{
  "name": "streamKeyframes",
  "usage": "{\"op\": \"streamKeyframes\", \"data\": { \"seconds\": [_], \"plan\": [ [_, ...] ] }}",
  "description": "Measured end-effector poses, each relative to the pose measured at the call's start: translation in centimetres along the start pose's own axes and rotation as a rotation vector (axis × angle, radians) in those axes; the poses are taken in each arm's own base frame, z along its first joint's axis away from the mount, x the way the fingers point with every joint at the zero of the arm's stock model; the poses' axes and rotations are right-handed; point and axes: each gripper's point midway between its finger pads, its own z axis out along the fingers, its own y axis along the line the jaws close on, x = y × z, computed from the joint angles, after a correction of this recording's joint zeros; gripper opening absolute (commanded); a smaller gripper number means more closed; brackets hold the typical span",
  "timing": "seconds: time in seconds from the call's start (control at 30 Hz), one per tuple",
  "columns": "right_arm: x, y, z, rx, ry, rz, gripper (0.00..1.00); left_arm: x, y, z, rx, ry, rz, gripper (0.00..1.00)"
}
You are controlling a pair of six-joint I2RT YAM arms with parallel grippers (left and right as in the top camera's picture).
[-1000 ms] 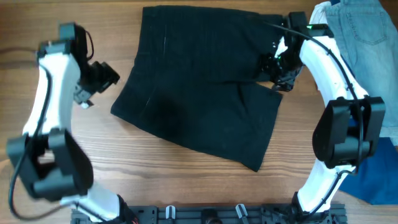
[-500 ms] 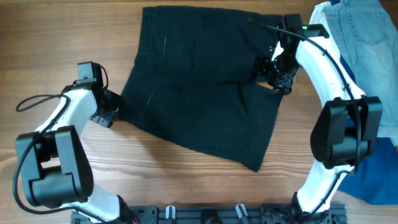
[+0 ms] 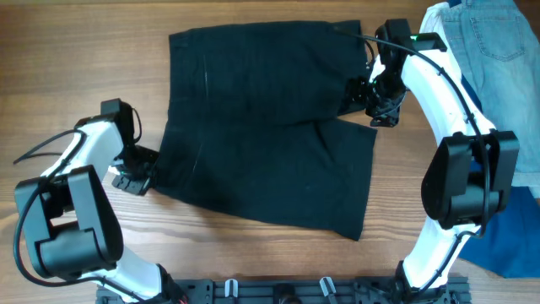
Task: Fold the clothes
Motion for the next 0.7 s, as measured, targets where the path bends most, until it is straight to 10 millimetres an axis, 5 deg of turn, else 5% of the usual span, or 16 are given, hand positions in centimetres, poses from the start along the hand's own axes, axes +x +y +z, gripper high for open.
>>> {"op": "streamKeyframes", "data": {
  "seconds": [0.1,0.2,0.33,0.47,0.53,0.63,0.7],
  "plan": [
    [-1.6,0.7,0.0,-0.026,-0.064,-0.024,0.79,1.4,2.6,0.5,-0.104,0.070,-0.101,0.04],
    [-2.4,1.0,-0.1,-0.040,-0.098,-0.043,0.82,1.5,2.8,0.5,-0.111,0.070,-0.151,0.11],
    [-3.0,1.5,-0.8,-0.057,-0.138,-0.091,0.87,1.4,2.9,0.4,-0.111,0.060,-0.153,0.97],
    [-2.2,2.5,-6.6,-0.096,-0.263,-0.126,0.93,-0.2,0.0,-0.4,0.039,0.012,-0.043,1.00],
    [0.3,2.7,-11.8,-0.118,-0.342,-0.145,1.00,-0.1,-0.6,-0.4,0.069,0.020,0.025,1.00],
    [3.7,1.8,-14.2,-0.102,-0.328,-0.144,1.00,0.8,0.2,-1.8,0.090,0.023,0.070,1.00],
    [6.1,0.7,-14.5,-0.075,-0.267,-0.113,1.00,1.3,0.6,-5.0,0.162,-0.028,0.110,1.00]
  ]
}}
